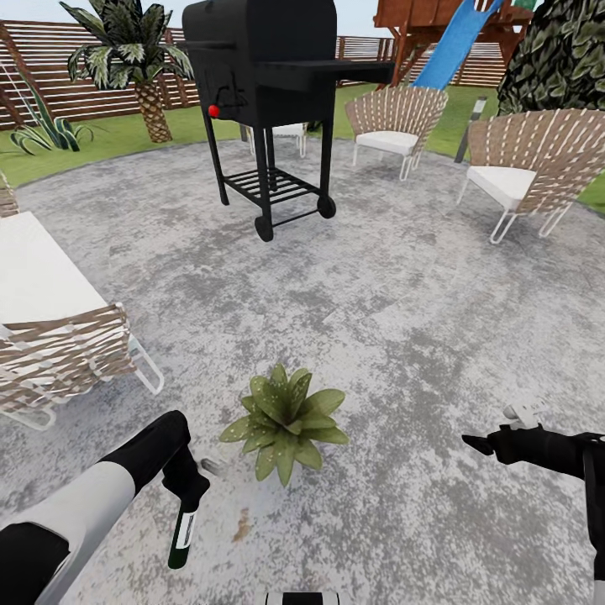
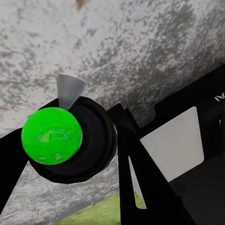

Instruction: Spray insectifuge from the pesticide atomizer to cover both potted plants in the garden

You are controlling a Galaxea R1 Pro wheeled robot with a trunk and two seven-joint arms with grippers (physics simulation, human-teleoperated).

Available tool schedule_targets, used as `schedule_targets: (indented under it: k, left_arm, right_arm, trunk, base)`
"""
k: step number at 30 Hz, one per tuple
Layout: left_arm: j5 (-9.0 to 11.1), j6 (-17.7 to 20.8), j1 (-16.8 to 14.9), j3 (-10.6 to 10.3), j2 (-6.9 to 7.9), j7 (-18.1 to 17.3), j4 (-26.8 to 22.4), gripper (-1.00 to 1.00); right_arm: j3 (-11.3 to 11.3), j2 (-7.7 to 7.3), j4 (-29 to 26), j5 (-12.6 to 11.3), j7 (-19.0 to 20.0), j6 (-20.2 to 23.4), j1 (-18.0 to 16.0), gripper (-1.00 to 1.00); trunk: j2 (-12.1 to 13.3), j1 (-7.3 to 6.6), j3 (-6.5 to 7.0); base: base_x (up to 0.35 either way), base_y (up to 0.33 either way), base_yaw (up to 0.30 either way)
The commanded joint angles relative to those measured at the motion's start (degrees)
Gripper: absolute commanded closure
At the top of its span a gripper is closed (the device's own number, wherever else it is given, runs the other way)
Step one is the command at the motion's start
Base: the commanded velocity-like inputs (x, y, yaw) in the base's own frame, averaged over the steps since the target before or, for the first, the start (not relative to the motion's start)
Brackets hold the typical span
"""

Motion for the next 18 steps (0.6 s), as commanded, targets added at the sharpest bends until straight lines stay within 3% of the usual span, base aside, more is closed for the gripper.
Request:
schedule_targets:
  k: [1, 8, 13, 18]
  left_arm:
    - [-0.5, 0.3, 0.0, -0.2, 0.03, -0.6, -0.1, 1.00]
    - [-0.5, 0.3, 0.0, 0.3, 0.03, -0.6, -0.2, 1.00]
    - [-0.5, 0.3, -0.1, 3.2, -0.04, -0.6, -0.4, 1.00]
    - [-0.5, 0.3, -0.2, 3.7, -0.05, -0.6, -0.4, 1.00]
  right_arm:
    - [-0.2, 0.01, -0.1, 0.4, 0.5, 0.4, -0.1, -1.00]
    - [-0.9, -0.03, 0.0, 0.4, 0.5, 0.3, -0.1, -1.00]
    - [-0.8, -0.03, 0.0, 0.4, 0.5, 0.3, -0.1, -1.00]
    - [-0.8, -0.02, 0.0, 0.4, 0.5, 0.3, -0.1, -1.00]
  trunk:
    - [0.0, -0.01, -0.06]
    - [0.0, -0.01, -0.36]
    - [0.0, -0.01, -0.64]
    - [0.0, -0.01, -0.93]
  base:
    - [0.000, 0.000, 0.025]
    - [0.003, -0.046, 0.136]
    - [0.086, -0.273, 0.190]
    - [0.127, -0.332, 0.182]
